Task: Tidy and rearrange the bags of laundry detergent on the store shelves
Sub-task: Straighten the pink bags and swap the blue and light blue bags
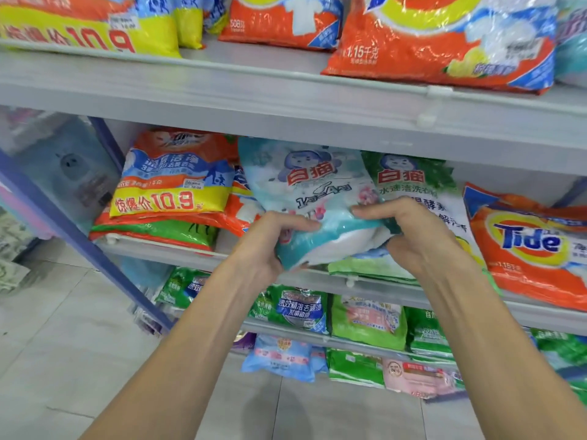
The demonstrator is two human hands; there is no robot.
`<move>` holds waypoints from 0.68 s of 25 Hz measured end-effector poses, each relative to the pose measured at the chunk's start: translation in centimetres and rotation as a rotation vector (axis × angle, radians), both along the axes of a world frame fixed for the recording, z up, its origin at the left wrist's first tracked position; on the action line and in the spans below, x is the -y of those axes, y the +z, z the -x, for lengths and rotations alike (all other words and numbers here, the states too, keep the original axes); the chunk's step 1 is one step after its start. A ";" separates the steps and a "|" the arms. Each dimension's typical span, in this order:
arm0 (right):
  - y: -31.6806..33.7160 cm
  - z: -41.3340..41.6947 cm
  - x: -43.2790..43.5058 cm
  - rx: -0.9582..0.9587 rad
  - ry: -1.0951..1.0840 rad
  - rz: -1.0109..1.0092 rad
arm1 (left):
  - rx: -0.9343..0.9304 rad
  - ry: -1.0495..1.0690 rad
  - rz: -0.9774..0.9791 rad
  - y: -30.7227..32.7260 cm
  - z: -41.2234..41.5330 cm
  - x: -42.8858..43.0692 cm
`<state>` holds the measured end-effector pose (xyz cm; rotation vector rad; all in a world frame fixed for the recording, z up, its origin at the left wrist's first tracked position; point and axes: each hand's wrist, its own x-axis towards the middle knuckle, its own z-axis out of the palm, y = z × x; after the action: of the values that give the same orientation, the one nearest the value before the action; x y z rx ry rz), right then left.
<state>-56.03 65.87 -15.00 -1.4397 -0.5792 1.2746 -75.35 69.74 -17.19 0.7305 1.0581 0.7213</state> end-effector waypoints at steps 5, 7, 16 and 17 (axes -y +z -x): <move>0.3 1.2 6.4 -0.077 0.245 0.038 | 0.159 -0.109 -0.032 -1.8 2.7 5.9; 0.1 2.2 8.7 -0.125 0.236 0.036 | 0.137 -0.108 -0.048 -1.7 3.6 7.9; 1.6 4.4 21.0 -0.223 0.200 0.074 | -0.048 -0.125 -0.125 4.3 5.8 18.9; 2.3 4.0 22.2 -0.237 0.198 0.072 | -0.045 -0.128 -0.139 5.1 5.5 19.9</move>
<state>-60.00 43.71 -12.73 -1.2883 -0.5287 1.6112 -80.86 49.82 -12.10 0.9298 0.9994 0.6756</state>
